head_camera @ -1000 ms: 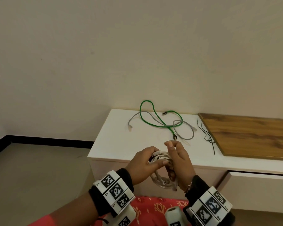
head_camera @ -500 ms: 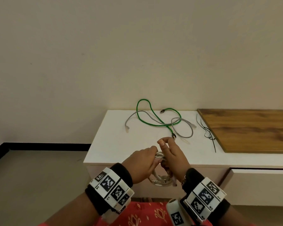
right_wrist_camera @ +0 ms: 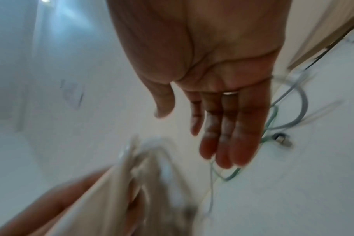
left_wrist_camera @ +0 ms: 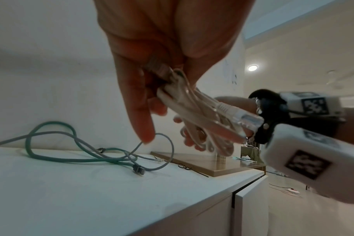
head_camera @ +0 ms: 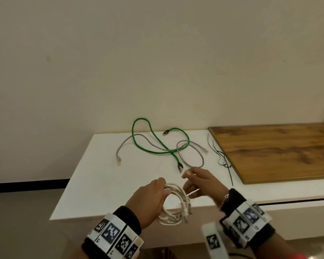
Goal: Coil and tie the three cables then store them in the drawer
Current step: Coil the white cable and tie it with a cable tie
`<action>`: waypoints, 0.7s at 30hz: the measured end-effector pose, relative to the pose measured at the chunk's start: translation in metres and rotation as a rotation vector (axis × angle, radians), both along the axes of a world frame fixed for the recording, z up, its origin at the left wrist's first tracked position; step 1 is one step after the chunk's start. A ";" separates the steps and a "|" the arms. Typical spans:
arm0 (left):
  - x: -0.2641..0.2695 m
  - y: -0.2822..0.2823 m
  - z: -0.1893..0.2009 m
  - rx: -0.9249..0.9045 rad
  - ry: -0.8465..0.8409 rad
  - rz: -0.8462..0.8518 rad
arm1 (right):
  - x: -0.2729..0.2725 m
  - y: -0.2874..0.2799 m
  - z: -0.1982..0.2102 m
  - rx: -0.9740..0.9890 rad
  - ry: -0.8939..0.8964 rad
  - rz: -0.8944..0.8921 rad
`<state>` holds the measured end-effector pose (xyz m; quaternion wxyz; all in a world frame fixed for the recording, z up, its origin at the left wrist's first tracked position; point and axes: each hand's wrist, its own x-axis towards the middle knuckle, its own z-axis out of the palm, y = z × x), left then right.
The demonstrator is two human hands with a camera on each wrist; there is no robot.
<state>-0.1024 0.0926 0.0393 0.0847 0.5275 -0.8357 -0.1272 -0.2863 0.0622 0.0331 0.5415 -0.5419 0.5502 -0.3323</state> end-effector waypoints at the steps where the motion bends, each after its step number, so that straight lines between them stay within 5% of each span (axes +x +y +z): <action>1: 0.000 -0.004 -0.002 0.003 -0.009 0.001 | -0.018 -0.012 -0.003 0.015 0.052 -0.046; 7: -0.007 -0.033 -0.016 0.023 0.002 0.028 | -0.124 -0.105 -0.024 0.066 0.623 -0.305; 13: -0.008 -0.049 -0.035 0.024 0.005 0.045 | -0.126 -0.149 -0.035 0.078 1.170 -0.007; 16: -0.004 -0.053 -0.041 0.016 0.016 0.051 | -0.118 -0.157 -0.042 0.107 1.311 0.069; 21: 0.003 -0.053 -0.045 0.010 -0.020 0.062 | -0.116 -0.161 -0.041 0.105 1.304 0.085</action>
